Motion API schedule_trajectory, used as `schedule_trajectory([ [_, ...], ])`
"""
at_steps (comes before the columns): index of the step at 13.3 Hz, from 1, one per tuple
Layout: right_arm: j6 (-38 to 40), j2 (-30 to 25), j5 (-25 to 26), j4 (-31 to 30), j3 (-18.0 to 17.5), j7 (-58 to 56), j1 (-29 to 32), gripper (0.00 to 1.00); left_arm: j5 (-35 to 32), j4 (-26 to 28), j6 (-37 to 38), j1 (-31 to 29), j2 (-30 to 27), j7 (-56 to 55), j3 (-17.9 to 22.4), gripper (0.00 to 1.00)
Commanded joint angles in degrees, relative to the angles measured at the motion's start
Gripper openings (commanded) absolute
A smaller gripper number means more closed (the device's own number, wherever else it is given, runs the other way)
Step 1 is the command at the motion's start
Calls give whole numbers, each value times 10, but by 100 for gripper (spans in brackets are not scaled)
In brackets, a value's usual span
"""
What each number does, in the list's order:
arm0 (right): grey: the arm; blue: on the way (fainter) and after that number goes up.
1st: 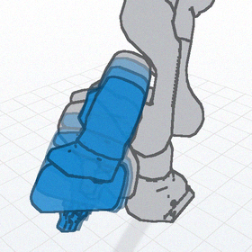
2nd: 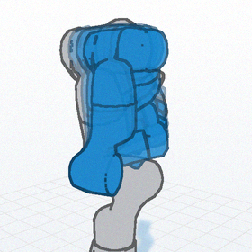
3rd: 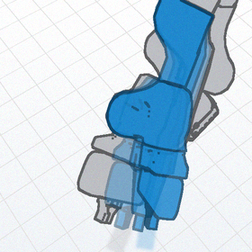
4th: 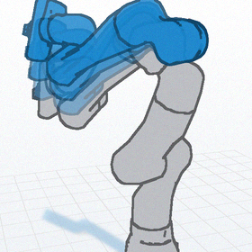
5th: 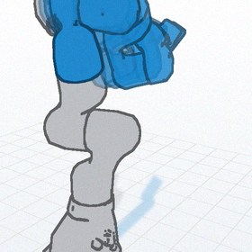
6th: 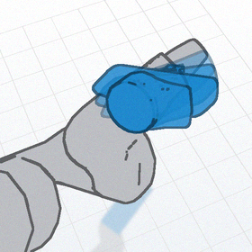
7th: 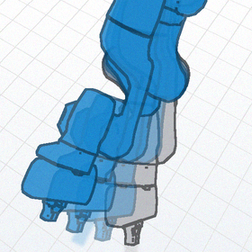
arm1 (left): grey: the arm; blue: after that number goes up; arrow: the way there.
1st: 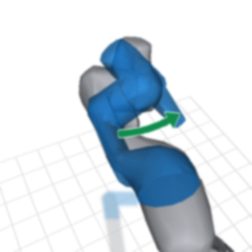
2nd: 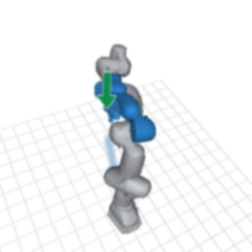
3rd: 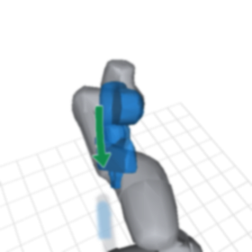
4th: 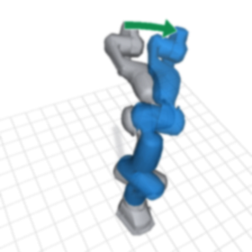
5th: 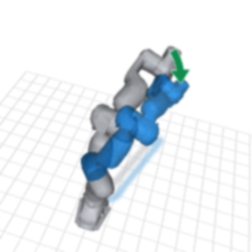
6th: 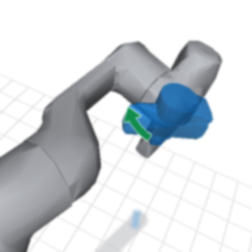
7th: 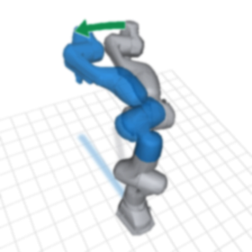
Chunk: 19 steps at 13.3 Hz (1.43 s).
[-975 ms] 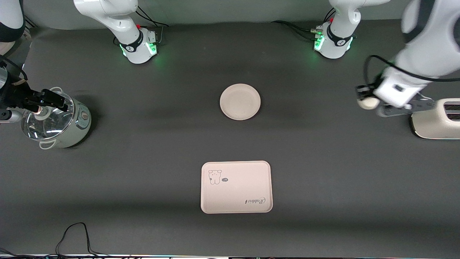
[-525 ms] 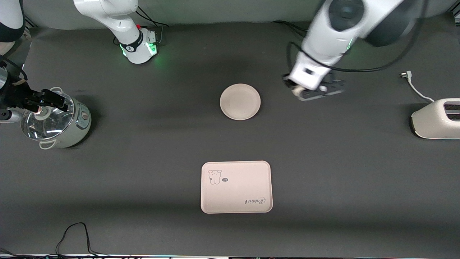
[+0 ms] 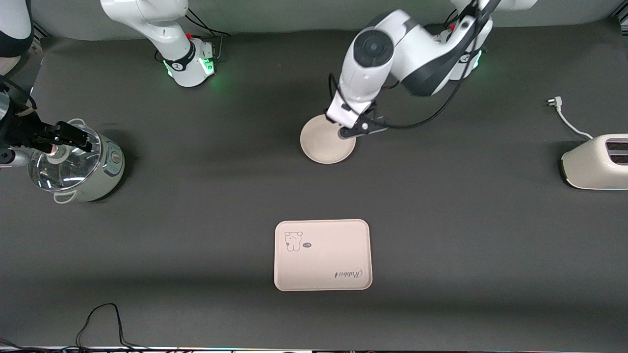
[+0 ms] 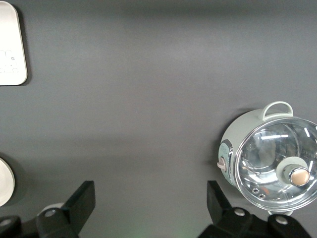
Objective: Place bun in plate and plate on tray
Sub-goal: 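Carry the bun with the left gripper over the white plate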
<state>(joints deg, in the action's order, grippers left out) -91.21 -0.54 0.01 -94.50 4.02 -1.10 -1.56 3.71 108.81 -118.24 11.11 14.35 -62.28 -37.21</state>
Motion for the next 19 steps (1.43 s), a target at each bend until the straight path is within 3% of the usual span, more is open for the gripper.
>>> schedule_trajectory([
  [1, -4, 1, 1, 3, -5, -9, 9, 100, -36, 45, -99, 23, 57, -48, 7, 35],
  [5, -13, 3, 2, 2, -6, -10, 8, 100, -81, 54, -193, 53, 145, -120, 16, 35],
  [9, -13, 4, 2, -1, -6, -10, 7, 100, -143, 55, -213, 68, 193, -194, 17, 35],
  [10, -13, 4, 2, -1, -6, -10, 7, 100, -144, 55, -213, 68, 193, -197, 17, 45],
  [12, -13, 4, 2, -3, -6, -10, 7, 100, -144, 55, -211, 68, 191, -222, 17, 100],
  [16, -13, 3, 2, -9, -6, -10, 6, 100, -143, 42, -182, 44, 141, -233, 15, 100],
  [19, -10, -7, 2, -18, -7, -7, 3, 100, -143, 5, -53, -19, 48, -144, 13, 99],
])
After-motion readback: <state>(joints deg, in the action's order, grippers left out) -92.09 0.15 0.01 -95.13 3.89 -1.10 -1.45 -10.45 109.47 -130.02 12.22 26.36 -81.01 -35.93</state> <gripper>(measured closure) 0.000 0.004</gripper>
